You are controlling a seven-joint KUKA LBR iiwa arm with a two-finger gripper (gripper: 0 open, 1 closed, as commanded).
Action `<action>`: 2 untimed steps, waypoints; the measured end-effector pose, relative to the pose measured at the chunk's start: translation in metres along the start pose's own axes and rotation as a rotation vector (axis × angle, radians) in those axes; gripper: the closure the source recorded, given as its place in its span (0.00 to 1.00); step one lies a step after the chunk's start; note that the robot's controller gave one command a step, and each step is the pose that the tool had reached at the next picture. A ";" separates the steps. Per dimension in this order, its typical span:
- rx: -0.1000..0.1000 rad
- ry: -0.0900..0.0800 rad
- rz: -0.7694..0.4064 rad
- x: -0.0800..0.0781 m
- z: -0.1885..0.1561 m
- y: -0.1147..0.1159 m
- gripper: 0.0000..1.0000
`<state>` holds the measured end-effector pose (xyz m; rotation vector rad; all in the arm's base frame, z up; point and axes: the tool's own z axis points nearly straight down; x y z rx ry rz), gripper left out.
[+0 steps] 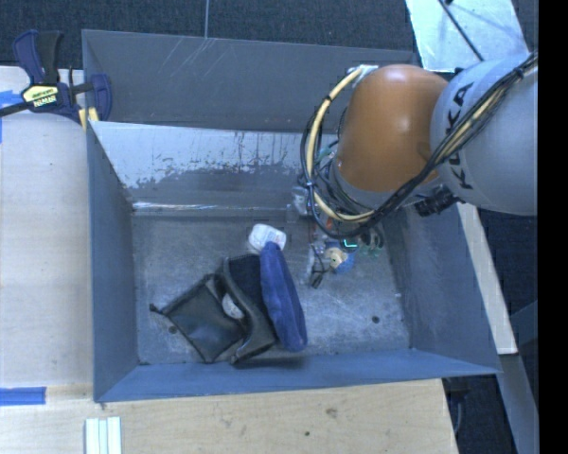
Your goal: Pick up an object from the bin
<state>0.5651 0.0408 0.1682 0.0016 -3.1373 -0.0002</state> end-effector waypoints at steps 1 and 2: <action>0.003 -0.005 -0.296 -0.048 0.071 -0.076 0.00; 0.001 -0.002 -0.737 -0.061 0.098 -0.112 0.00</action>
Offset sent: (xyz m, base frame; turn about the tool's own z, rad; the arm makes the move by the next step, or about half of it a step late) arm 0.0485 -0.0722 -0.0692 -0.3009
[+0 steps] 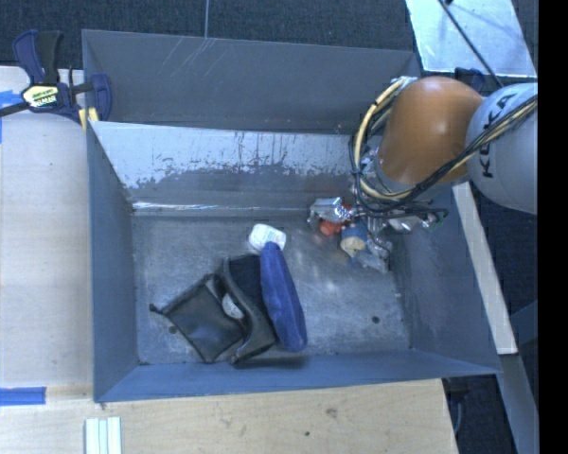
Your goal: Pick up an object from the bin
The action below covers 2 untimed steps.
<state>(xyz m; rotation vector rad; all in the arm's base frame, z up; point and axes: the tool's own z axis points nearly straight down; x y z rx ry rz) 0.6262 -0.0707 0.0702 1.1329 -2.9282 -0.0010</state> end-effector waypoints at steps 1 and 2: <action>0.002 -0.004 0.002 -0.001 -0.001 0.000 1.00; 0.002 -0.004 0.003 -0.001 0.000 0.000 0.00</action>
Offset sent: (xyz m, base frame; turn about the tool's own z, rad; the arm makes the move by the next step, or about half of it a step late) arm 0.0000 0.0000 0.0000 0.0000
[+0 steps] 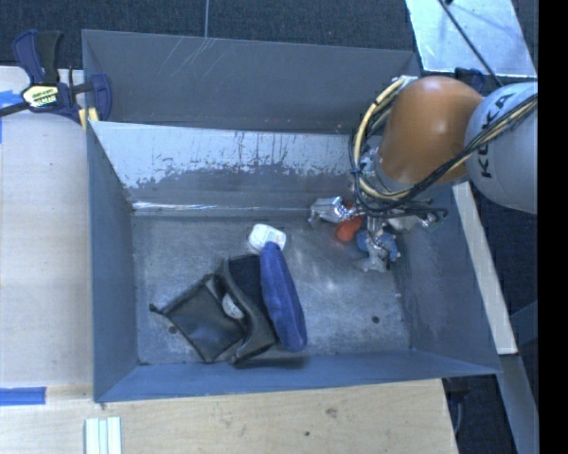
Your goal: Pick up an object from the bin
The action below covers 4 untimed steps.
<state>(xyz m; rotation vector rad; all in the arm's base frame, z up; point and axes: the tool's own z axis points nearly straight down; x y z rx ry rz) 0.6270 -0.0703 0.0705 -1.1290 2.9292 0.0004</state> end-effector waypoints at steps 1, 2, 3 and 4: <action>0.001 -0.004 -0.105 0.033 -0.022 -0.034 0.00; -0.005 -0.011 0.231 0.051 -0.011 -0.041 0.00; -0.016 -0.006 0.219 0.049 0.000 -0.050 0.00; -0.016 -0.005 0.435 0.050 0.000 -0.056 0.00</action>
Offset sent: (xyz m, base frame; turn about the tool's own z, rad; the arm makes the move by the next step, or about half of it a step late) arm -0.0029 -0.0474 0.0205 -0.1083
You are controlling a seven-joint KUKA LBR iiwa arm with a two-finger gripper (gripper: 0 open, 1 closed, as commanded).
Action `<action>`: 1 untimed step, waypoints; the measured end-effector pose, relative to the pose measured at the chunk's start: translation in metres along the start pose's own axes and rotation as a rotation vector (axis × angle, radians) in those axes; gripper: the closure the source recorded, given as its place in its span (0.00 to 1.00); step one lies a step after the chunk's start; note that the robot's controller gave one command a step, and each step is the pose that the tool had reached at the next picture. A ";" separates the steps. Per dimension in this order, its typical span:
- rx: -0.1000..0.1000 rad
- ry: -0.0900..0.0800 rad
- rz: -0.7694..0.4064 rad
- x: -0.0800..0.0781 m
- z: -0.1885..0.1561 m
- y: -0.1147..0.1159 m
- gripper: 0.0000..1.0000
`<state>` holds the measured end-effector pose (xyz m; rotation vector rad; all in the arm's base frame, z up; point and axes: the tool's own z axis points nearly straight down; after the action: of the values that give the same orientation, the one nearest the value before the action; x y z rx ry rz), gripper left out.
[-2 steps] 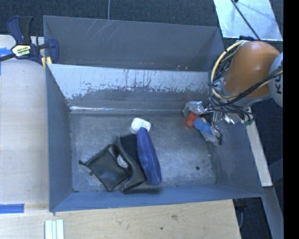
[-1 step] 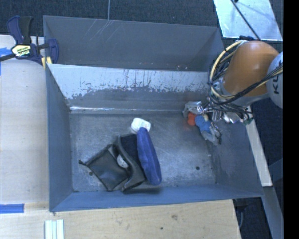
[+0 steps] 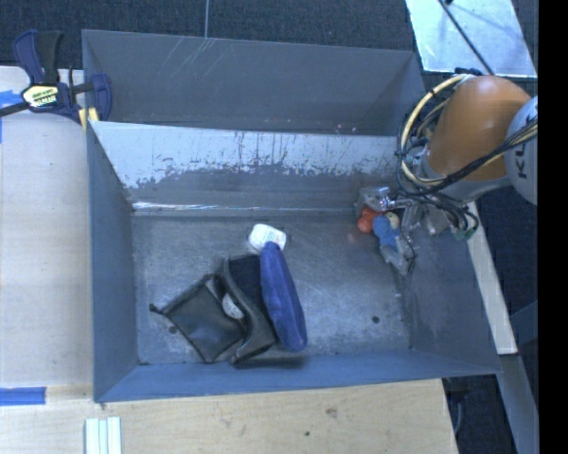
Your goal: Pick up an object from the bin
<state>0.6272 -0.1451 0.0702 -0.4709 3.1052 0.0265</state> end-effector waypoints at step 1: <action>-0.001 -0.003 -0.003 -0.002 -0.001 0.001 1.00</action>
Offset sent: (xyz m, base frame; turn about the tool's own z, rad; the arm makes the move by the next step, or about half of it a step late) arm 0.0000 0.0000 0.0000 0.0000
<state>0.6282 -0.1433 0.0710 -0.4752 3.1021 0.0291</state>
